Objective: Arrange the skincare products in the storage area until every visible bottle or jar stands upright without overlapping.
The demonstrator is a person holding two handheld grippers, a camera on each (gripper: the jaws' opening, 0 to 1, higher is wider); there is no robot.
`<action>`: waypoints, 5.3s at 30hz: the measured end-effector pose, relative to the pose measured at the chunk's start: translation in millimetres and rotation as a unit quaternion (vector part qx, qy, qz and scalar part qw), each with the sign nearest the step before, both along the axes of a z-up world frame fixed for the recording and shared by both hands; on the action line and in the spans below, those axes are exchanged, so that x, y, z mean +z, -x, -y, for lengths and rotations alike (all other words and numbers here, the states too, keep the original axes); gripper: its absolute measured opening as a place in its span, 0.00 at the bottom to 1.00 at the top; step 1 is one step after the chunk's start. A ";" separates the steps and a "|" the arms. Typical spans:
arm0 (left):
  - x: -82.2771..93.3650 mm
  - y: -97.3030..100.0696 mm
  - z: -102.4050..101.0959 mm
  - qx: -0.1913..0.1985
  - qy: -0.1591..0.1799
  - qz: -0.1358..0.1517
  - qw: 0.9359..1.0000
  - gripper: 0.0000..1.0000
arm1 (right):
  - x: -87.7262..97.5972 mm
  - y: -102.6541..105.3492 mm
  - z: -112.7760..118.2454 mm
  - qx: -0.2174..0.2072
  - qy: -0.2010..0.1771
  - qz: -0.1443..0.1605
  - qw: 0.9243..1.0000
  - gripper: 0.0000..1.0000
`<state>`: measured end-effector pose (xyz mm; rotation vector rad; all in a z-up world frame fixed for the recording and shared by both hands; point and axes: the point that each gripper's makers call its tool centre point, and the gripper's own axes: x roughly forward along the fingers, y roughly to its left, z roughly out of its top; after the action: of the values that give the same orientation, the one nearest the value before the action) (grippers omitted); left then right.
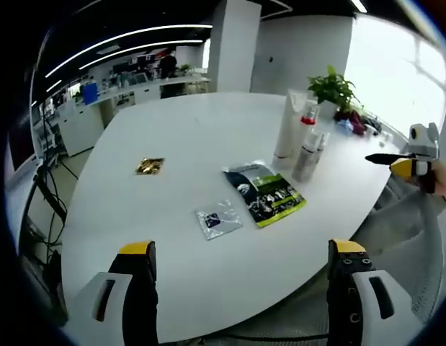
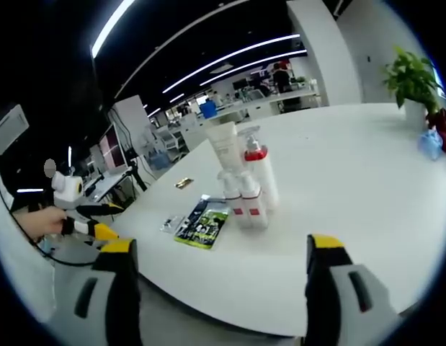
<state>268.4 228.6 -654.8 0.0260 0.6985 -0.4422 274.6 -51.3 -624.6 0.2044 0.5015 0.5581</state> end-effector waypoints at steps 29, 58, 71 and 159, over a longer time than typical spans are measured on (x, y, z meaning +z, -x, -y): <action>-9.1 -7.0 -11.2 0.025 -0.009 -0.020 0.999 0.97 | -1.0 -0.7 -0.2 0.001 -0.001 -0.003 1.000 0.97; -16.4 -65.5 -35.8 0.037 -0.033 -0.026 0.998 0.97 | -7.5 -3.2 1.6 -0.006 -0.001 -0.026 1.000 0.97; -22.4 -103.2 -50.4 0.038 -0.048 -0.027 0.998 0.97 | -11.1 -3.8 3.0 -0.011 -0.001 -0.038 0.999 0.97; -89.4 -276.9 -87.9 0.051 -0.103 -0.122 0.986 0.38 | -21.9 -10.7 22.3 -0.069 0.002 -0.066 0.995 0.97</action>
<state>545.3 316.5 -744.2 0.1326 0.9804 -0.2758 285.3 -73.7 -646.5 0.2709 0.6127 0.4095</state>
